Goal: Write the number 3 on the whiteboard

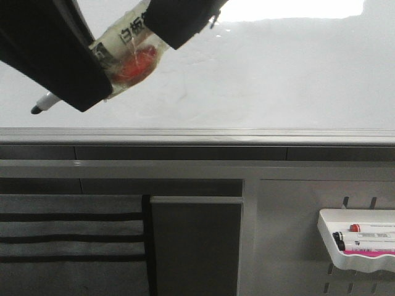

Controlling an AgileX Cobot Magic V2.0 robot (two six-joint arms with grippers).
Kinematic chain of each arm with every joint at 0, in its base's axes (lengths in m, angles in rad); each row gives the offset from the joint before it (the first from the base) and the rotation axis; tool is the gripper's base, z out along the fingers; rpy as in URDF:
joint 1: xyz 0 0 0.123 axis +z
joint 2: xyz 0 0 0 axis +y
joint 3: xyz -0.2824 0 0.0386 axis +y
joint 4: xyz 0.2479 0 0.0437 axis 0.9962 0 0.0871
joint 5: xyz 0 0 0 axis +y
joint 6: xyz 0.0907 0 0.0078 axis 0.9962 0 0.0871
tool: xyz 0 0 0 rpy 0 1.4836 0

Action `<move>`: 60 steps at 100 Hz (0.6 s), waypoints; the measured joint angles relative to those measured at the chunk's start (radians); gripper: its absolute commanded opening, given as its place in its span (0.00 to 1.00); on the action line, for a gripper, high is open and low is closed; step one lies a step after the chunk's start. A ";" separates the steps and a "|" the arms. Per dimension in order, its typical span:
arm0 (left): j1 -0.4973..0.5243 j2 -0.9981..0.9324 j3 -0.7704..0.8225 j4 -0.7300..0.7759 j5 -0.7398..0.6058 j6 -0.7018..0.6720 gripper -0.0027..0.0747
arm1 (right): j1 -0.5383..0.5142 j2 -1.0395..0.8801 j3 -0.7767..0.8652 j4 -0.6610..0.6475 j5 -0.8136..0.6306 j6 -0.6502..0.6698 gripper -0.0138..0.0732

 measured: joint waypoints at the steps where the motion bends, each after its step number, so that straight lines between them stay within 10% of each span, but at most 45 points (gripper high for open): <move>1: 0.000 0.000 0.000 0.002 -0.002 0.000 0.44 | 0.000 0.000 0.000 -0.002 0.000 0.002 0.17; 38: 0.151 -0.144 -0.016 -0.003 -0.019 -0.034 0.54 | -0.032 -0.127 0.003 -0.287 -0.032 0.338 0.17; 60: 0.303 -0.325 0.121 -0.003 -0.088 -0.096 0.54 | -0.265 -0.241 0.146 -0.393 -0.126 0.636 0.17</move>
